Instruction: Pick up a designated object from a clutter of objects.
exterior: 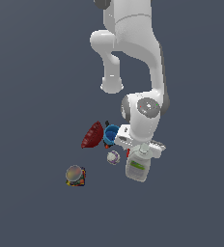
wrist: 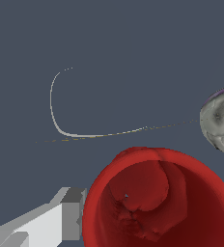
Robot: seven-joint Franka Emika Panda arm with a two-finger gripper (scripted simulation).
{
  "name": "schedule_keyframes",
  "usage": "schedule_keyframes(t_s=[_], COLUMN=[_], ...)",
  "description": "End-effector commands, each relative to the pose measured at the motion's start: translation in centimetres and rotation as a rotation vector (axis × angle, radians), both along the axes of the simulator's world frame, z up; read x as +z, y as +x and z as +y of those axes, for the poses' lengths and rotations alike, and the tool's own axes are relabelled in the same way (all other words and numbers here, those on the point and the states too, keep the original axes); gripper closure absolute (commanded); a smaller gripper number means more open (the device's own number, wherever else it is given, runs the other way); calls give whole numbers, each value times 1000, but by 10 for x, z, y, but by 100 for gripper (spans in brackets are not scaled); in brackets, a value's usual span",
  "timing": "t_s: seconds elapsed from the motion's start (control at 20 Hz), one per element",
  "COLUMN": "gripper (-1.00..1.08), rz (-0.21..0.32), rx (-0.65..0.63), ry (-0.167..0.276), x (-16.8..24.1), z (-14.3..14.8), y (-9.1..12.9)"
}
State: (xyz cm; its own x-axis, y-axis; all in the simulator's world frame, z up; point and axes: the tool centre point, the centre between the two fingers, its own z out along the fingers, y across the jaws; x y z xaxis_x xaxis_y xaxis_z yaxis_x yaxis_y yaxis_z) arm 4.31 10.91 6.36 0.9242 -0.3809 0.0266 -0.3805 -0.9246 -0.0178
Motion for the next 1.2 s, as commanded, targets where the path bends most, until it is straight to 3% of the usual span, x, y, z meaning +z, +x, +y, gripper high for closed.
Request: schedule_keyframes(t_s=[0.0, 0.1, 0.55, 1.15], gripper=[108, 108, 108, 108], rz=[31, 0, 2, 8], rx=[-3, -2, -2, -2], ry=[-6, -1, -1, -1], x=[-16, 0, 13, 75], z=[-4, -1, -17, -86], y=[-10, 0, -8, -46])
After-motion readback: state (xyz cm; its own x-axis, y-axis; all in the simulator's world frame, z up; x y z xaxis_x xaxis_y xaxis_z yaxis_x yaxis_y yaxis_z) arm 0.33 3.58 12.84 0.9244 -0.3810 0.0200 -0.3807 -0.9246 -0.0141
